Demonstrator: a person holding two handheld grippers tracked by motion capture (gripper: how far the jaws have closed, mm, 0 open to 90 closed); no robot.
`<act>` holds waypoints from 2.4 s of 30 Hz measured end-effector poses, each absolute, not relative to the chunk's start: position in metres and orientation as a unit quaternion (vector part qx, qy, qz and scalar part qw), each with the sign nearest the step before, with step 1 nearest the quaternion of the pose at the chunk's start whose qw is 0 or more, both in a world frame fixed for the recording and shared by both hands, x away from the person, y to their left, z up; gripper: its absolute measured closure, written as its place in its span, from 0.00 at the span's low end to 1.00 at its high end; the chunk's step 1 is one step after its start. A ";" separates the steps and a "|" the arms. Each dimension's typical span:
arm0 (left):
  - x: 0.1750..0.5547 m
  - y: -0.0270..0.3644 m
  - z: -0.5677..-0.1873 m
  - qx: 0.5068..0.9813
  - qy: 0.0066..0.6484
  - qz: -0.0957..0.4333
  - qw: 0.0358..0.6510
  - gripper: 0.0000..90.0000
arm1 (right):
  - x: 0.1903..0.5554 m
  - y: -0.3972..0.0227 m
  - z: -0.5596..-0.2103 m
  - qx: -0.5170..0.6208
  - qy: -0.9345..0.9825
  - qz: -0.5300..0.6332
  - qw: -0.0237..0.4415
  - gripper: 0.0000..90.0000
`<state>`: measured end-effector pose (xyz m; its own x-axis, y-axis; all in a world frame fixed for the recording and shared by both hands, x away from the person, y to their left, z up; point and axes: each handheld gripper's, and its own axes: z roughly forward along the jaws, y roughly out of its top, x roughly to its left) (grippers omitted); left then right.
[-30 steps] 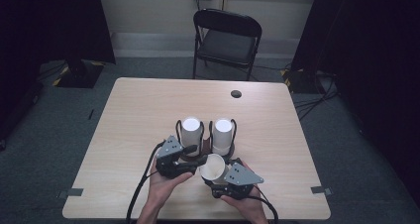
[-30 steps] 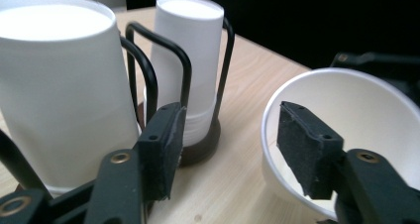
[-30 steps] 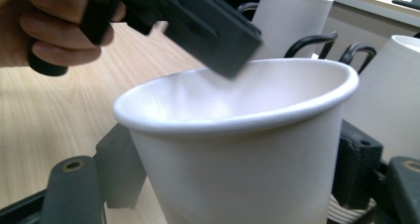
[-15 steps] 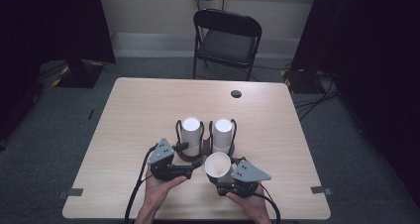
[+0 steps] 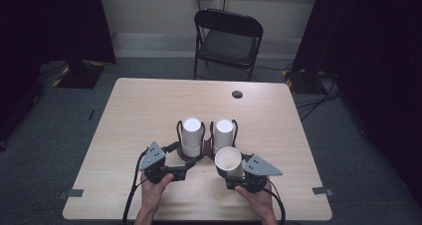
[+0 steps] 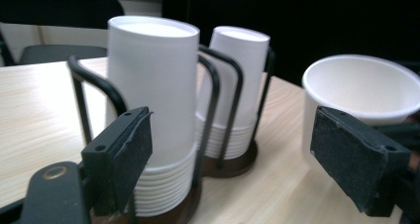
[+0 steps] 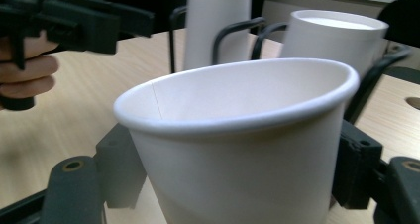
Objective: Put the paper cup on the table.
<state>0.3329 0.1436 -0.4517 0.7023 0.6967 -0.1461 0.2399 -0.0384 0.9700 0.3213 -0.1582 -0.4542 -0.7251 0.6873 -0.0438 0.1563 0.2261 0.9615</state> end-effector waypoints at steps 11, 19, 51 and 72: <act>0.329 0.146 -0.473 0.701 0.359 0.209 0.579 0.18 | 0.338 -0.174 -0.443 0.325 0.713 0.563 0.264 0.27; 0.328 0.155 -0.485 0.701 0.360 0.230 0.572 0.18 | 0.352 -0.184 -0.434 0.353 0.698 0.560 0.272 0.27; 0.309 0.152 -0.497 0.677 0.361 0.286 0.573 0.18 | 0.431 -0.223 -0.437 0.427 0.650 0.544 0.315 0.27; 0.307 0.148 -0.497 0.682 0.356 0.303 0.562 0.18 | 0.471 -0.226 -0.485 0.477 0.650 0.520 0.282 0.26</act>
